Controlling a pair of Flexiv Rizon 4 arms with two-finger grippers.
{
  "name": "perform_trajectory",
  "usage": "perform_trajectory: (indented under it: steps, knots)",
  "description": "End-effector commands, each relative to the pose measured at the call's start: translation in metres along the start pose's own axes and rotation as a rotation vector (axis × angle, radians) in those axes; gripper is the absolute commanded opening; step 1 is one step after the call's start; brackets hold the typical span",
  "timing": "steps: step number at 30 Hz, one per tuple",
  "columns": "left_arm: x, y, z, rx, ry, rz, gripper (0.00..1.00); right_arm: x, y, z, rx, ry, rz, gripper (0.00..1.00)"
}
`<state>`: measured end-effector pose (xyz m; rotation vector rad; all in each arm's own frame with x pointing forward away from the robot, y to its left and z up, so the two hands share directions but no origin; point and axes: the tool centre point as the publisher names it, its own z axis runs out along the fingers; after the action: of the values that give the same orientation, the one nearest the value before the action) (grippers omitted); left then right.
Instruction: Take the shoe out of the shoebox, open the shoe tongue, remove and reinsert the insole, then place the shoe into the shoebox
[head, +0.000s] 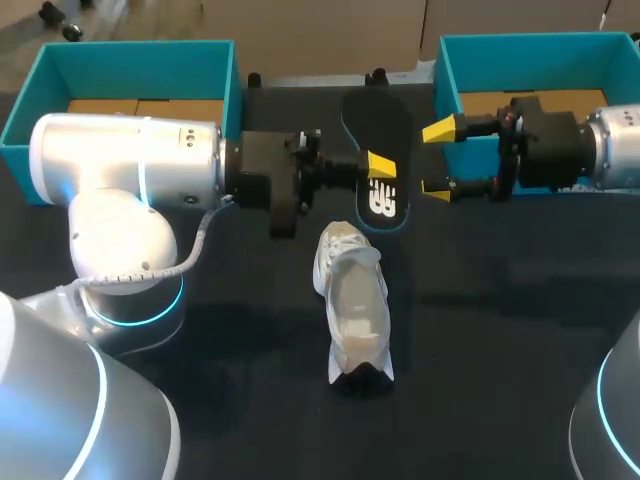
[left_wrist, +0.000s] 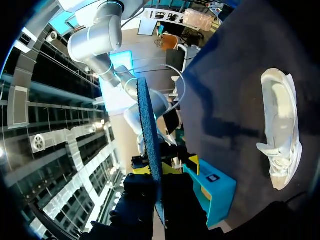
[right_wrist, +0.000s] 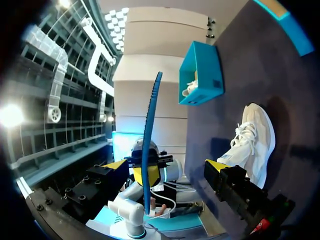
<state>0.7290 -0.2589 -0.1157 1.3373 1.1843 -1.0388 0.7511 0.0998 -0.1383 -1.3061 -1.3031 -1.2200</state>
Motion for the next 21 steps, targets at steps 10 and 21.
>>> perform_trajectory:
  steps: [10,21]
  knots:
    - [0.017,-0.004,0.007,-0.013,0.012,0.044,0.0,0.009,0.004,0.017,-0.02,-0.015,-0.006,1.0]
    - [0.022,-0.004,0.009,-0.042,0.003,0.033,0.0,0.004,0.001,0.029,0.018,-0.021,0.021,1.0]
